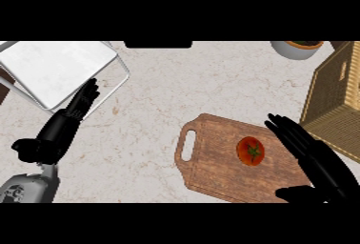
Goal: Pick the tomato from the cutting board and place it in the basket
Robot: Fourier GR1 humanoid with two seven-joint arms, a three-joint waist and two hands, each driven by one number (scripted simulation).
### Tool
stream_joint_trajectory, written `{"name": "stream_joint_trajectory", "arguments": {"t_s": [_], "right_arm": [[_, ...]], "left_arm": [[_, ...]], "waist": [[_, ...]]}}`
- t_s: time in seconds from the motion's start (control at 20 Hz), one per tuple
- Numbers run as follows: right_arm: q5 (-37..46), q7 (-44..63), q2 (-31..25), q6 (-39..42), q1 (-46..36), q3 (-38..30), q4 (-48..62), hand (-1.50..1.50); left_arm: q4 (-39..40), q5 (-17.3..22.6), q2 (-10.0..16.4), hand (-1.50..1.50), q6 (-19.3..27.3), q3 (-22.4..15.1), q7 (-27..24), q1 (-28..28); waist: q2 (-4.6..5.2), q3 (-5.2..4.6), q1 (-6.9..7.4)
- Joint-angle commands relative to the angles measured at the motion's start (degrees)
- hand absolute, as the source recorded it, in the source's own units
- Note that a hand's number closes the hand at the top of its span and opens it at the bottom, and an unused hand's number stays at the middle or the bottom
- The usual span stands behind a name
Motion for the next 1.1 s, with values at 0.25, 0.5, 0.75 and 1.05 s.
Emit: {"name": "stream_joint_trajectory", "arguments": {"t_s": [0.25, 0.5, 0.75, 1.05], "right_arm": [[0.88, -5.88, 3.02, -0.8, 3.69, 0.29, -0.35, -1.5], [4.61, -0.81, 3.73, 2.73, 3.05, 1.32, -3.9, -1.5], [8.39, -1.57, 4.41, 0.18, 7.16, 2.78, -4.18, -1.5], [11.15, -0.59, 7.48, -0.38, -1.51, 2.85, 3.9, -1.5]], "left_arm": [[3.15, -1.46, -2.09, 0.0, -3.81, 4.06, -0.41, -2.22], [-0.97, -2.8, -3.0, 0.0, -4.6, 4.46, 1.73, -0.42], [0.16, -4.94, -5.18, 0.0, -3.75, 4.06, 0.76, -0.75], [-5.36, -3.03, -5.07, 0.0, -6.42, 6.35, 5.11, 1.35]], "waist": [[-0.01, 0.0, -0.27], [-0.03, -0.01, -0.14], [-0.03, -0.01, -0.25], [-0.03, 0.0, 0.08]]}}
